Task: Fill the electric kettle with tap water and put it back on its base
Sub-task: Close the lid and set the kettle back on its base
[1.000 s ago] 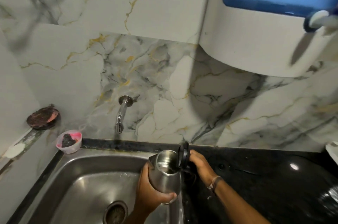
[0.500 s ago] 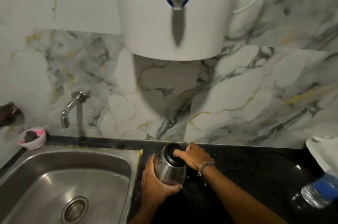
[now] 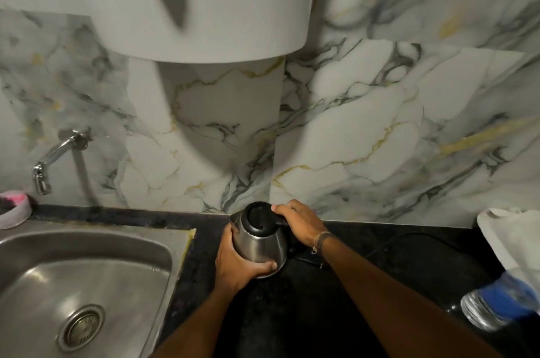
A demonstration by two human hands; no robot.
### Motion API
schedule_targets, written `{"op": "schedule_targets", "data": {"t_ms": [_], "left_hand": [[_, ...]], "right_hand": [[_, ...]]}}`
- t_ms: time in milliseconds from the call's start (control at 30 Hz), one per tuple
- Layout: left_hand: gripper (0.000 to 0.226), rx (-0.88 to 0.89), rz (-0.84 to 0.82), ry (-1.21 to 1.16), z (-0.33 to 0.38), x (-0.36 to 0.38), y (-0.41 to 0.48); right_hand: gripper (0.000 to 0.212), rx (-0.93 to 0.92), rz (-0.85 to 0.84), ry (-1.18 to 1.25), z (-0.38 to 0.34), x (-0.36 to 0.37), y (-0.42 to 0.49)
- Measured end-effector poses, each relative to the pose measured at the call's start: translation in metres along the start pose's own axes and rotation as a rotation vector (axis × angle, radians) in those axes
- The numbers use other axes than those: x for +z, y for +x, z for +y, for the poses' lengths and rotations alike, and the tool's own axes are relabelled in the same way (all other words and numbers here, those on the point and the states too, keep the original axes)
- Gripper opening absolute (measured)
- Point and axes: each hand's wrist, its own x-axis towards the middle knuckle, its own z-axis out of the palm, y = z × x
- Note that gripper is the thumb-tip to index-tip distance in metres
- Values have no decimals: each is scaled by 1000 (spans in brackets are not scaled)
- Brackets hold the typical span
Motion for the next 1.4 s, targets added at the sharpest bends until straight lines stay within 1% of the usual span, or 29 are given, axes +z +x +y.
{"op": "schedule_targets", "data": {"t_ms": [200, 300, 567, 767, 900, 1133, 1400], "left_hand": [[124, -30, -10, 24, -7, 17, 18], [125, -37, -18, 40, -12, 21, 24], [120, -85, -38, 47, -24, 19, 29], [126, -86, -42, 55, -26, 14, 29], [124, -89, -42, 51, -27, 13, 26], [123, -89, -49, 60, -25, 15, 24], [130, -84, -62, 70, -23, 15, 25]], "right_hand": [[36, -15, -45, 12, 24, 1, 34], [29, -19, -72, 46, 36, 5, 45], [27, -23, -107, 40, 43, 17, 58], [22, -23, -115, 1, 45, 23, 63], [20, -26, -116, 1, 48, 25, 64], [14, -43, -121, 41, 54, 24, 63], [13, -44, -106, 64, 59, 24, 61]]}}
